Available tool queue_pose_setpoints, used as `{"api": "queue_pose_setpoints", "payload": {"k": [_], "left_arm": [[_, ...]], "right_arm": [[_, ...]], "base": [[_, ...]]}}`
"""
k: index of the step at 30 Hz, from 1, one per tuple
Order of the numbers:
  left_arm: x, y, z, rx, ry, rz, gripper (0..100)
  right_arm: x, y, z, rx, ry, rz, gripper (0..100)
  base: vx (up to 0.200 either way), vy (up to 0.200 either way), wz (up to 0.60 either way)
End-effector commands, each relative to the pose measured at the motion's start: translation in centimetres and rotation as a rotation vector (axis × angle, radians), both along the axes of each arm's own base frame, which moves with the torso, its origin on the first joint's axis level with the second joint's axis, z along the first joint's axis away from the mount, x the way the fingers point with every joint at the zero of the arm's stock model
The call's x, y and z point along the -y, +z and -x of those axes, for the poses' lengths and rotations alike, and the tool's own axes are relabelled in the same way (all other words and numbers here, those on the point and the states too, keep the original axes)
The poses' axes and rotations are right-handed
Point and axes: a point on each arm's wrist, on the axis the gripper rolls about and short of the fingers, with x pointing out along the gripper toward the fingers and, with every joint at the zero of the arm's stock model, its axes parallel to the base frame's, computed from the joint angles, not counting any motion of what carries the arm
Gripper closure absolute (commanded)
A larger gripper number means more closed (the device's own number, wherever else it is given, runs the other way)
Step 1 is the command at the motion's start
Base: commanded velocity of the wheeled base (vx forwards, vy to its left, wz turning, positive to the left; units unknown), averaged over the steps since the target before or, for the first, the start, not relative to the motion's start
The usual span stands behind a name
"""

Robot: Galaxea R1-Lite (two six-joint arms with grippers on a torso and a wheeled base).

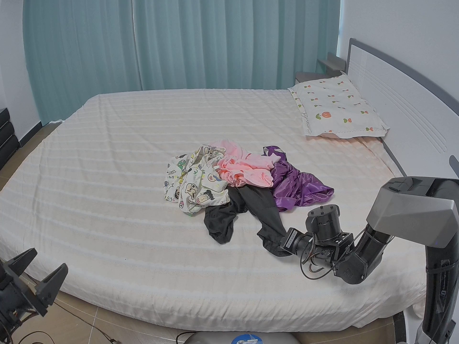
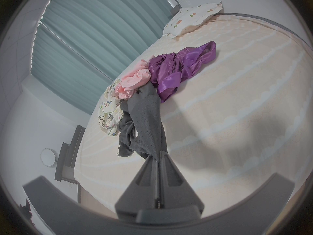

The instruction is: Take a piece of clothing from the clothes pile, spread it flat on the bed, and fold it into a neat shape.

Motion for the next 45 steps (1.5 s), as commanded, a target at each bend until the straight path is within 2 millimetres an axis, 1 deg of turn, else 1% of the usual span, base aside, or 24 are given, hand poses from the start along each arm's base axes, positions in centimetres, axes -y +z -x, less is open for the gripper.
{"api": "queue_pose_setpoints", "payload": {"k": [1,2,3,4,5,6,7,8,9,12,13,15,16,17,20,21,22,25,29,34,38,45], "left_arm": [[6.4,-5.9,-16.0,-0.498,-0.125,0.179,0],[6.4,-5.9,-16.0,-0.498,-0.125,0.179,0],[6.9,-6.9,-17.7,-0.533,-0.104,0.203,0],[6.9,-6.9,-17.7,-0.533,-0.104,0.203,0],[7.6,-8.5,-19.8,-0.596,-0.067,0.244,0],[7.8,-8.8,-20.2,-0.608,-0.058,0.251,0],[8.4,-9.7,-21.4,-0.633,-0.033,0.271,0],[8.8,-10.0,-22.0,-0.639,-0.022,0.279,0],[9.4,-10.6,-23.0,-0.649,-0.006,0.292,0],[10.7,-11.8,-24.8,-0.659,-0.003,0.300,0],[11.5,-12.5,-25.7,-0.663,-0.009,0.296,0],[12.0,-12.9,-26.2,-0.665,-0.012,0.294,0],[13.2,-14.1,-27.4,-0.668,-0.017,0.280,0],[13.4,-14.4,-27.7,-0.667,-0.016,0.276,0],[15.4,-15.5,-29.9,-0.631,-0.009,0.260,0],[15.5,-15.6,-30.0,-0.630,-0.009,0.258,0],[16.1,-16.3,-30.8,-0.628,-0.004,0.252,0],[17.1,-16.8,-32.6,-0.609,0.013,0.245,0],[18.5,-16.8,-34.1,-0.616,0.003,0.238,0],[21.2,-18.3,-35.3,-0.620,-0.015,0.212,0],[22.7,-19.6,-36.0,-0.605,-0.023,0.202,0],[24.0,-20.2,-37.3,-0.582,0.024,0.173,0]], "right_arm": [[0.8,1.5,1.5,0.053,-0.016,-0.063,100],[0.8,1.5,1.5,0.053,-0.016,-0.063,100],[0.8,1.4,1.4,0.051,-0.016,-0.062,100],[0.8,1.4,1.4,0.051,-0.016,-0.062,100],[0.7,1.1,1.3,0.048,-0.015,-0.059,100],[0.7,1.1,1.3,0.048,-0.015,-0.059,100],[0.7,1.1,1.3,0.047,-0.015,-0.058,100],[0.7,1.1,1.3,0.047,-0.016,-0.059,100],[0.8,1.0,1.3,0.043,-0.018,-0.059,100],[1.1,1.0,1.2,0.043,-0.028,-0.060,100],[1.4,1.1,1.0,0.046,-0.037,-0.061,100],[1.5,1.1,0.9,0.046,-0.041,-0.062,100],[1.6,1.1,0.8,0.049,-0.045,-0.063,100],[1.5,1.1,0.8,0.048,-0.044,-0.062,100],[1.7,1.1,0.9,0.045,-0.049,-0.061,100],[1.7,1.1,0.9,0.046,-0.049,-0.062,100],[1.9,1.2,0.9,0.047,-0.055,-0.061,100],[2.2,1.2,0.9,0.044,-0.063,-0.060,100],[2.2,0.9,0.8,0.039,-0.063,-0.057,100],[2.0,0.7,1.0,0.031,-0.056,-0.054,100],[2.0,0.2,1.0,0.022,-0.058,-0.046,100],[2.0,0.2,1.0,0.022,-0.059,-0.045,100]], "base": [[0.000,0.000,0.00],[0.000,0.000,0.00],[0.000,0.000,0.00],[0.000,0.000,0.00],[0.000,0.000,0.00],[0.000,0.000,0.00],[0.000,0.000,0.00],[0.000,0.000,0.00],[0.000,0.000,0.00],[0.000,0.000,0.00],[0.000,0.000,0.00],[0.000,0.000,0.00],[0.000,0.000,0.00],[0.000,0.000,0.00],[0.000,0.000,0.00],[0.000,0.000,0.00],[0.000,0.000,0.00],[0.000,0.000,0.00],[0.000,0.000,0.00],[0.000,0.000,0.00],[0.000,0.000,0.00],[0.000,0.000,0.00]]}}
